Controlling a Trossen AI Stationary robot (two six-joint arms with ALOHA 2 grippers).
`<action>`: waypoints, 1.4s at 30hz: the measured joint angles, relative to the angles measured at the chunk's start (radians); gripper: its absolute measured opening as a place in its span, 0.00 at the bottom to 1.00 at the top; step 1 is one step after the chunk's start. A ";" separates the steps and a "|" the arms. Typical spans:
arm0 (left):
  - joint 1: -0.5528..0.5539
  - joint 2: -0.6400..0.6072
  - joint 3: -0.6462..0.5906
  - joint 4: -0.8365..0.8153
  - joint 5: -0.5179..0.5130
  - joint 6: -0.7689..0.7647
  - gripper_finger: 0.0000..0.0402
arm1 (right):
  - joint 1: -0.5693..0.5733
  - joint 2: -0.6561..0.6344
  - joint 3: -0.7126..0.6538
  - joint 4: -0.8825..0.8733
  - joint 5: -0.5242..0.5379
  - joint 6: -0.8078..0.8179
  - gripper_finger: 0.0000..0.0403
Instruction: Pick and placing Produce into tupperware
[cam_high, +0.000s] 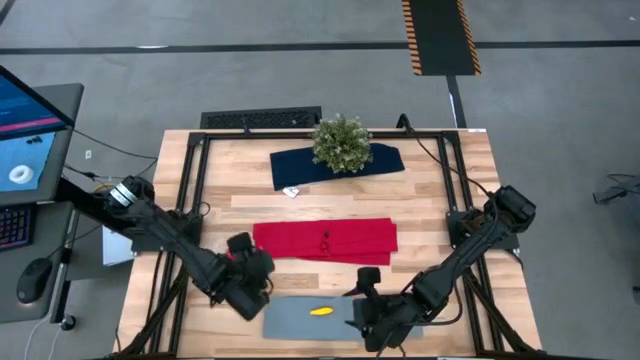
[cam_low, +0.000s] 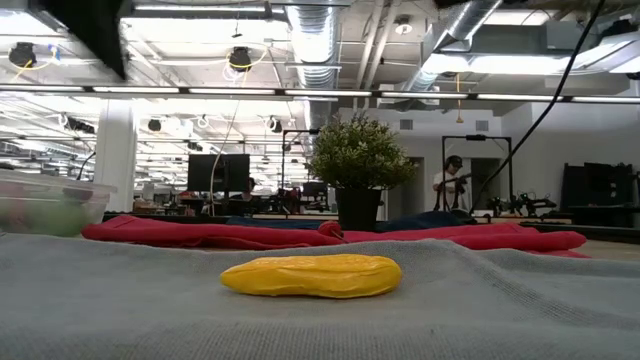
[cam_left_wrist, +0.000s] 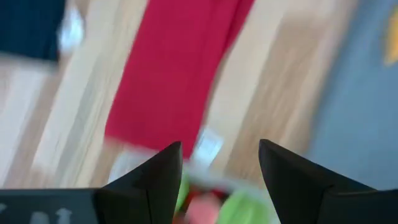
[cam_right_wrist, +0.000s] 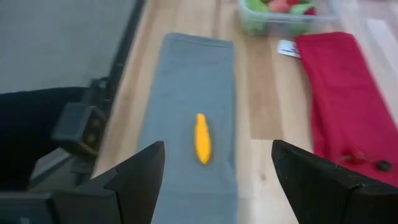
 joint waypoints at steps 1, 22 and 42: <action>-0.014 0.000 0.011 0.050 -0.044 0.029 0.51 | 0.001 0.008 0.000 0.015 -0.007 -0.006 0.79; -0.190 -0.064 -0.327 1.256 -0.229 0.783 0.51 | -0.041 0.181 0.001 0.119 -0.022 -0.065 0.79; -0.141 -0.587 -1.043 2.125 -0.042 1.033 0.51 | -0.056 0.181 0.001 0.211 -0.053 -0.101 0.79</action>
